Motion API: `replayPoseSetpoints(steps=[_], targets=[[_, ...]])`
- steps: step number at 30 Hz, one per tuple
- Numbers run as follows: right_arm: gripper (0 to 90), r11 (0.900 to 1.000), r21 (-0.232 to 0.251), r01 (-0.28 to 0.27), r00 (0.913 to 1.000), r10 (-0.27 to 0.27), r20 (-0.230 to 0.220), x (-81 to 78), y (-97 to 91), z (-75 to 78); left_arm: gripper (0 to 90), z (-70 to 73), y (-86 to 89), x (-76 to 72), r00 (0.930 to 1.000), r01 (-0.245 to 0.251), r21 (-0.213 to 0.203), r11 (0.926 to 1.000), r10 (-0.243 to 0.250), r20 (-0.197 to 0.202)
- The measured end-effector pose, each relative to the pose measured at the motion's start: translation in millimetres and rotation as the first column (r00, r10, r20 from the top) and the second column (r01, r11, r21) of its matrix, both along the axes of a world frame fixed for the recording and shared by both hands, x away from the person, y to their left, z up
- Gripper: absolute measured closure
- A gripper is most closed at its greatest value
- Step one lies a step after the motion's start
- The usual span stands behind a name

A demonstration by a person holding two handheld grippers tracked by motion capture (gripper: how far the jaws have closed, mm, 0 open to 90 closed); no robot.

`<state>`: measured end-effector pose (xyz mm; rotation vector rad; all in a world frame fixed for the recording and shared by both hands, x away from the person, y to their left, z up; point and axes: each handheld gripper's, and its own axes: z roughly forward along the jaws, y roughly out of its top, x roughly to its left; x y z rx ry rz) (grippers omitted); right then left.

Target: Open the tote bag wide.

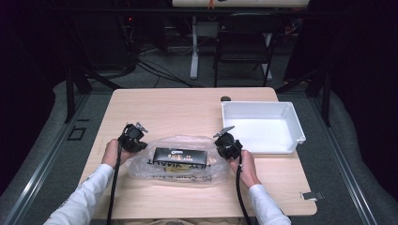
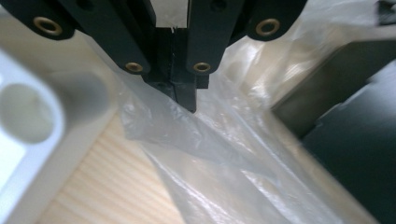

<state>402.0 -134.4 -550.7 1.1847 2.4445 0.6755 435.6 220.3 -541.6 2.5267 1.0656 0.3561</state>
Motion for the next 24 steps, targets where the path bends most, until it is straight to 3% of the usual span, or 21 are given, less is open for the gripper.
replayPoseSetpoints(steps=[3, 7, 8, 12, 17, 20, 21, 24], targets=[[90.0, 0.9994, 0.02, 0.028, 0.9989, -0.029, 0.036, 1.0, -0.7, 0.8, 90.0, 2.5, -1.2, 4.8, 0.9993, -0.027, -0.001, 0.9996, 0.027, 0.026], [90.0, 0.9989, 0.007, 0.047, 0.9981, -0.048, 0.038, 2.9, -2.2, -0.3, 90.0, -2.2, -5.4, 8.6, 0.9951, -0.066, 0.077, 0.9949, 0.06, 0.079], [90.0, 0.9986, 0.005, 0.054, 0.9977, -0.054, 0.042, 3.2, -2.1, -2.1, 90.0, -3.6, -6.3, 10.3, 0.9961, -0.063, 0.098, 0.9932, 0.056, 0.068], [90.0, 0.999, -0.03, 0.033, 0.9994, -0.034, -0.012, 3.8, 0.6, -8.6, 90.0, -6.6, -6.7, 12.3, 0.9957, -0.075, 0.103, 0.9918, 0.069, 0.062], [90.0, 0.9986, -0.051, 0.009, 0.9983, -0.012, -0.057, -0.4, 1.3, -6.8, 90.0, -4.6, -4.1, 5.4, 0.9988, -0.042, 0.114, 0.9927, 0.039, 0.029], [90.0, 0.9999, -0.01, 0.005, 0.9989, -0.006, -0.047, -4.2, -0.7, -2.9, 85.8, -1.7, 0.3, 2.9, 0.999, -0.044, 0.088, 0.9952, 0.042, 0.016], [86.0, 0.9995, -0.027, -0.018, 0.9979, 0.016, -0.063, -4.5, -1.9, 2.5, 79.3, 1.1, 2.8, 3.2, 0.9988, -0.049, 0.062, 0.9969, 0.048, 0.01], [77.1, 0.9991, 0.028, -0.03, 0.9985, 0.032, -0.045, -7.3, -3.6, 12.9, 62.9, 10.9, 9.2, 2.9, 0.9976, -0.066, -0.001, 0.9978, 0.066, 0.02]])
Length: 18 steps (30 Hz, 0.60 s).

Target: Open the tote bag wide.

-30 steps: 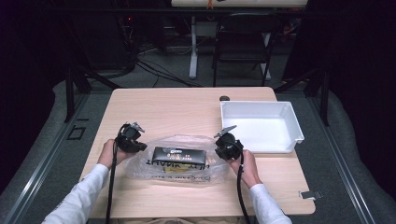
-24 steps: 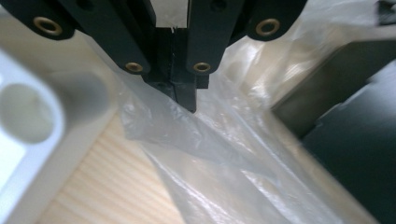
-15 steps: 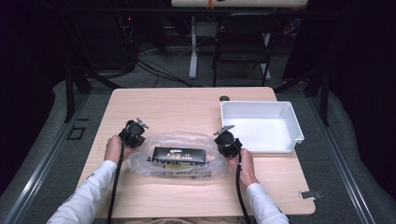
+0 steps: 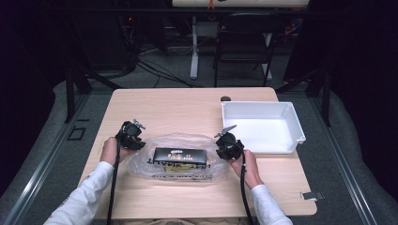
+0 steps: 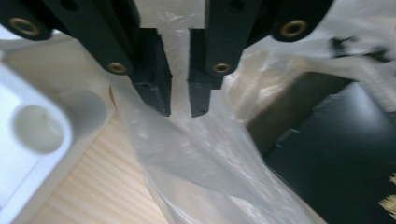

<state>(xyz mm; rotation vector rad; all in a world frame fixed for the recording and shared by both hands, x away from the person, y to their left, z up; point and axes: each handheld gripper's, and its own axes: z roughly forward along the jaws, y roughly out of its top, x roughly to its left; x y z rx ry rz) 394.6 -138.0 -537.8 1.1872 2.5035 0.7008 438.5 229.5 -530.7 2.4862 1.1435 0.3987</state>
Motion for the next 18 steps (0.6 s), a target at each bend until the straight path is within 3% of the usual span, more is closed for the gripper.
replayPoseSetpoints(steps=[4, 7, 9, 11, 18], targets=[[66.8, 0.9971, 0.066, -0.039, 0.9992, 0.038, 0.01, -5.5, -3.3, 18.4, 41.5, 15.5, 9.6, -0.3, 0.9996, -0.026, -0.087, 0.9959, 0.027, 0.008], [58.5, 0.9898, 0.125, -0.069, 0.9976, 0.068, 0.017, -10.8, -6.8, 32.3, 31.1, 26.3, 16.2, -2.7, 0.9991, -0.034, -0.143, 0.9891, 0.038, 0.022], [51.4, 0.9873, 0.13, -0.092, 0.9958, 0.09, 0.016, -14.1, -9.6, 39.6, 24.4, 32.7, 19.6, -5.1, 0.9988, -0.031, -0.17, 0.9849, 0.037, 0.032], [45.6, 0.985, 0.137, -0.105, 0.9945, 0.104, 0.01, -16.6, -12.6, 44.1, 19.0, 38.5, 21.9, -8.1, 0.9986, -0.027, -0.184, 0.9826, 0.035, 0.041], [27.6, 0.9811, 0.14, -0.133, 0.9911, 0.132, 0.016, -21.8, -21.3, 52.9, 13.0, 56.4, 28.2, -25.5, 0.9955, -0.011, -0.201, 0.9795, 0.029, 0.09]])
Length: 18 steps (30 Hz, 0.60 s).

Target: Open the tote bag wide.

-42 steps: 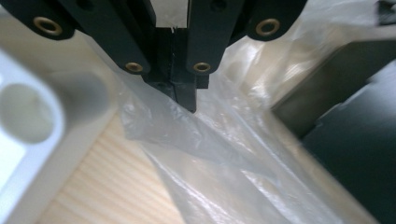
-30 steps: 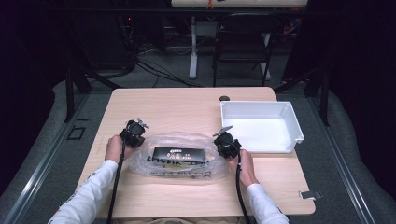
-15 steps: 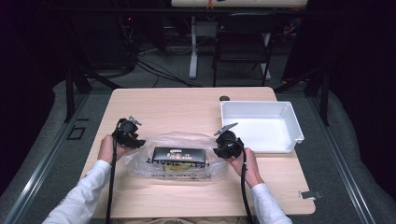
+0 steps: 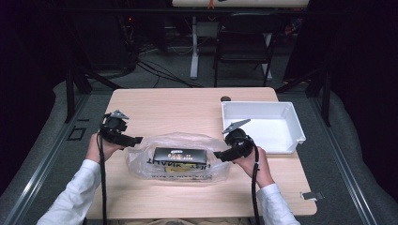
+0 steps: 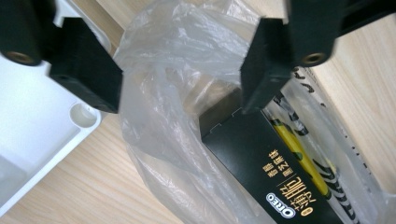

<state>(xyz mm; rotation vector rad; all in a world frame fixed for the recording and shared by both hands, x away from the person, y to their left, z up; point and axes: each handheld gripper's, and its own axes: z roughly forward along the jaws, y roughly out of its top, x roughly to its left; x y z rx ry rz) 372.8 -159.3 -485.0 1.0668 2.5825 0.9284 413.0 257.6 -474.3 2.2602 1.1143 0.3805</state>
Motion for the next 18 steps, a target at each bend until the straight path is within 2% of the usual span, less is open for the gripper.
replayPoseSetpoints(steps=[5, 6, 8, 11, 14, 17, 18], targets=[[14.9, 0.9983, 0.016, -0.056, 0.9984, 0.056, -0.011, -3.0, -1.0, 1.9, 8.0, 4.3, 3.4, -9.4, 0.9999, -0.01, -0.009, 0.9999, 0.01, 0.012], [14.4, 0.998, 0.015, -0.061, 0.9981, 0.061, -0.006, -3.9, -0.3, 2.1, 7.1, 4.2, 4.1, -9.9, 1.0, -0.004, -0.001, 1.0, 0.004, 0.009], [11.9, 0.9975, 0.004, -0.07, 0.9975, 0.07, 0.011, -4.9, 1.1, 1.7, 6.1, 4.2, 5.6, -10.9, 0.9998, -0.013, 0.021, 0.9997, 0.013, 0.013], [9.4, 0.9955, -0.032, -0.089, 0.996, 0.089, -0.001, -4.7, 4.2, -0.1, 4.3, 4.5, 10.6, -12.8, 0.9994, -0.033, 0.03, 0.999, 0.032, 0.015], [7.5, 0.9899, -0.066, -0.125, 0.9917, 0.123, -0.036, -4.1, 7.6, -2.3, 3.5, 5.4, 17.1, -16.3, 0.9975, -0.062, 0.044, 0.9971, 0.061, 0.035], [5.6, 0.984, -0.071, -0.163, 0.9861, 0.161, -0.044, -5.2, 9.0, -2.8, 2.6, 3.2, 27.0, -19.8, 0.9934, -0.105, 0.069, 0.9921, 0.102, 0.053], [5.4, 0.985, -0.076, -0.155, 0.9876, 0.152, -0.039, -5.9, 9.6, -2.9, 2.5, 1.9, 29.8, -20.4, 0.9922, -0.117, 0.068, 0.9907, 0.114, 0.05]])
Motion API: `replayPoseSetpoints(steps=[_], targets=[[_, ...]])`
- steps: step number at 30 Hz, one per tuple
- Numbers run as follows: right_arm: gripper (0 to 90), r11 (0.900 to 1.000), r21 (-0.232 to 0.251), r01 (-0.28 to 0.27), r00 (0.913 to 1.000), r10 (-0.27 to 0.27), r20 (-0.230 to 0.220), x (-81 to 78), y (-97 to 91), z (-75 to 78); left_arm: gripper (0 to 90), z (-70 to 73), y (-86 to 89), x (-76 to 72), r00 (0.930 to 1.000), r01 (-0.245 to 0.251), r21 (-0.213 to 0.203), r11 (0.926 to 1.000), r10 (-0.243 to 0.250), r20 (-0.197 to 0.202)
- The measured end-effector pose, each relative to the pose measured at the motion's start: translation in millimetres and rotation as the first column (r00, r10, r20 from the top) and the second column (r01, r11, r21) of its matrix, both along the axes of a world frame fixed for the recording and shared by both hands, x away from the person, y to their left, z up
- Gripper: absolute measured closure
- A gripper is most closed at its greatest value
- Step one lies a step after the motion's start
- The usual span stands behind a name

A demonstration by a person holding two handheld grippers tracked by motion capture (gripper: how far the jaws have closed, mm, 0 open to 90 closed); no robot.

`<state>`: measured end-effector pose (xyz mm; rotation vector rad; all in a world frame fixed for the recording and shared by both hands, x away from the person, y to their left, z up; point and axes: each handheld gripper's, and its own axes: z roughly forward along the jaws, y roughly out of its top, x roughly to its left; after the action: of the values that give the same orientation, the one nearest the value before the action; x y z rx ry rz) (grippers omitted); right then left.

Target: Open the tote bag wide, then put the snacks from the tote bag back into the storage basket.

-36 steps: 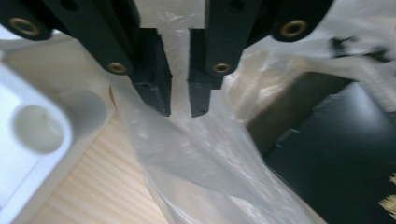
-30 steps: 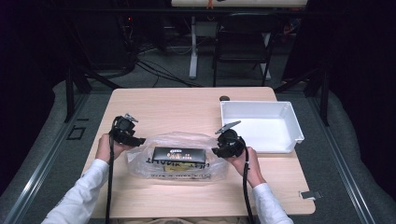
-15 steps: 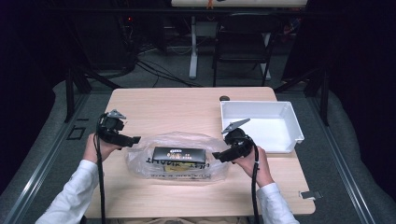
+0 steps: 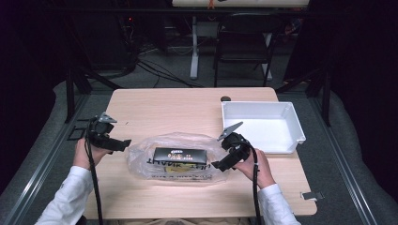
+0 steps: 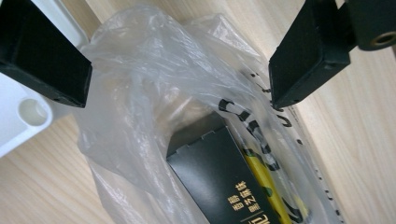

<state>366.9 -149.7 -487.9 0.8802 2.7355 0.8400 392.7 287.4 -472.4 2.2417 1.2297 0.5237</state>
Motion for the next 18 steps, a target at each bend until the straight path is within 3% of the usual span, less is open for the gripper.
replayPoseSetpoints(steps=[5, 13, 16, 18], targets=[[4.6, 0.9998, 0.019, -0.006, 1.0, 0.007, -0.007, 0.0, -2.7, 0.3, 1.4, -12.1, 17.9, -1.1, 0.9975, -0.069, -0.026, 0.9973, 0.068, -0.018], [3.0, 0.9992, -0.015, -0.038, 0.9989, 0.037, -0.029, -0.5, 5.8, 1.6, 0.3, -27.9, 24.6, -2.1, 0.9953, -0.083, -0.036, 0.9959, 0.081, -0.053], [1.1, 0.9965, -0.05, -0.066, 0.9972, 0.064, -0.038, -0.4, 13.3, 2.1, 0.3, -32.7, 24.0, 0.5, 0.9943, -0.074, -0.025, 0.997, 0.071, -0.08], [1.1, 0.9937, -0.06, -0.094, 0.995, 0.092, -0.037, 0.1, 18.9, 3.9, 0.3, -34.7, 22.0, 1.1, 0.995, -0.071, -0.017, 0.9973, 0.07, -0.071]])
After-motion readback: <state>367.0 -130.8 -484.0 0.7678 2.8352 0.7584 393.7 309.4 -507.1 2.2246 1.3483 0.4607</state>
